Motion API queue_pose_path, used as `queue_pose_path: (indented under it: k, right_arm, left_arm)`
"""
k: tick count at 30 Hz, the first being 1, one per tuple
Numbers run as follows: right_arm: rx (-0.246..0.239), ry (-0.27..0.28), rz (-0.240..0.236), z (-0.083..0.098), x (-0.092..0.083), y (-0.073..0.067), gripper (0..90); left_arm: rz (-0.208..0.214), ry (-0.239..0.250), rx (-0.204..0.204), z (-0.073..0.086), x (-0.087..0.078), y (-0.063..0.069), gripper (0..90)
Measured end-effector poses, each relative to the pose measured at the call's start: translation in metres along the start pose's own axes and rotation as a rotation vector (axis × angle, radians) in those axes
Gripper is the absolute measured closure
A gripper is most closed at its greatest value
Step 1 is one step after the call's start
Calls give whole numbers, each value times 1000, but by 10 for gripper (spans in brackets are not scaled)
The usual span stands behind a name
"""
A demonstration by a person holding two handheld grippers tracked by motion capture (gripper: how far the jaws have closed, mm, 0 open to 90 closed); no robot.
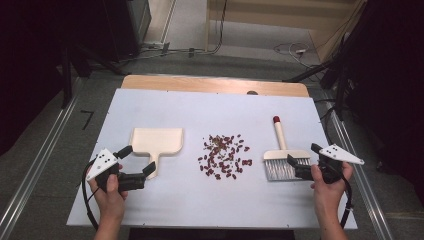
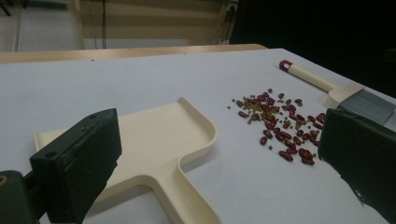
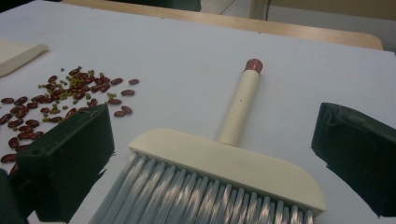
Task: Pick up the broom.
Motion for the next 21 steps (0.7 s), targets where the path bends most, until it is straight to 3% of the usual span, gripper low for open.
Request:
queue_pose_path:
  k: [7,14,21]
  right_arm:
    - [-3,-11,22,-18,4,1,0]
    - [-39,-38,43,-36,18,2,0]
    - [-24,-111,25,-50,37,8,0]
  left_arm:
    - [5,-14,14,0,3,3,0]
    - [11,-19,19,0,5,4,0]
    - [28,-32,25,1,9,10,0]
Point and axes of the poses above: each handheld gripper's, and its own axes: x roughly forward along the jaws, z roughly out of its underside, y roughly to its right, the point moved 9 cm from there along x, roughly forward along the jaws, and after that the axes turned 1 degree about y, right-handed, at the moved point
